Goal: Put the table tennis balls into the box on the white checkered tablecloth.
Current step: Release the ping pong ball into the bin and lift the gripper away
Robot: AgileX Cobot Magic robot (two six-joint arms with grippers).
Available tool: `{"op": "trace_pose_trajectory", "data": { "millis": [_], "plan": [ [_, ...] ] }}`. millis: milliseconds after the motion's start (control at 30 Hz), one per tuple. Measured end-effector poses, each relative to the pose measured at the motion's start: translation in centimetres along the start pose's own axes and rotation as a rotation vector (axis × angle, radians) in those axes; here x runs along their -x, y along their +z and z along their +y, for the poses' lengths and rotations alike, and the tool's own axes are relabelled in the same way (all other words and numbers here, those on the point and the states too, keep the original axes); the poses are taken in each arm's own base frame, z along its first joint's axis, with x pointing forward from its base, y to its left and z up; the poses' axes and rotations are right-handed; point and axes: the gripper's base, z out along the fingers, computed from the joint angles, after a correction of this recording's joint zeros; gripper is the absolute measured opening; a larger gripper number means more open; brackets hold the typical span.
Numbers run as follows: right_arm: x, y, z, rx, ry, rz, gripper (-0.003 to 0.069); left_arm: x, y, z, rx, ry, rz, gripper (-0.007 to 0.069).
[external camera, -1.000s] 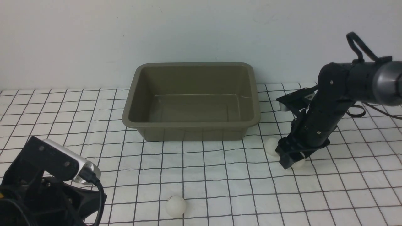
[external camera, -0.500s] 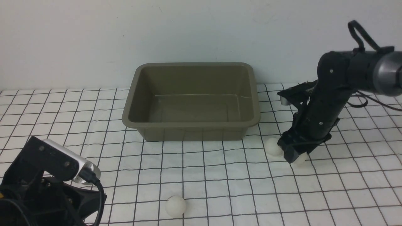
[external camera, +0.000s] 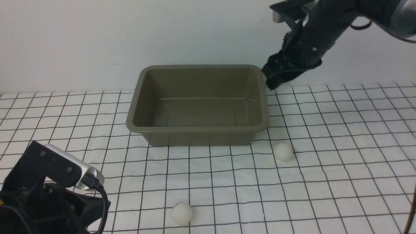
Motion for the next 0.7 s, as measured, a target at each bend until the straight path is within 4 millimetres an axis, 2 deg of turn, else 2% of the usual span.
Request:
{"op": "trace_pose_trajectory", "data": {
  "millis": [67, 133, 233, 333, 400, 533, 700],
  "plan": [
    [1.2, 0.1, 2.1, -0.001, -0.058, -0.024, 0.0364, 0.0, 0.0, 0.0, 0.000, 0.000, 0.000, -0.0003],
    [1.9, 1.1, 3.7, -0.005, -0.101, -0.016, 0.0364, 0.0, 0.0, 0.0, 0.000, 0.000, 0.000, -0.0003],
    [2.1, 4.6, 5.5, -0.020, -0.168, 0.049, 0.0364, 0.0, 0.0, 0.0, 0.000, 0.000, 0.000, -0.0003],
    [1.6, 7.1, 5.6, -0.016, -0.174, 0.102, 0.0364, 0.0, 0.0, 0.0, -0.001, 0.000, 0.000, -0.0003],
    [1.6, 7.4, 5.6, -0.015, -0.173, 0.108, 0.0374, 0.0, 0.0, 0.0, -0.001, 0.000, 0.000, -0.0003],
    [1.8, 7.1, 5.6, -0.017, -0.172, 0.096, 0.0453, 0.0, 0.0, 0.0, -0.001, 0.000, 0.000, -0.0003],
    [2.5, 5.5, 5.6, -0.026, -0.157, 0.046, 0.0479, 0.0, 0.0, 0.0, -0.003, 0.001, 0.003, -0.0003]
  ]
}}
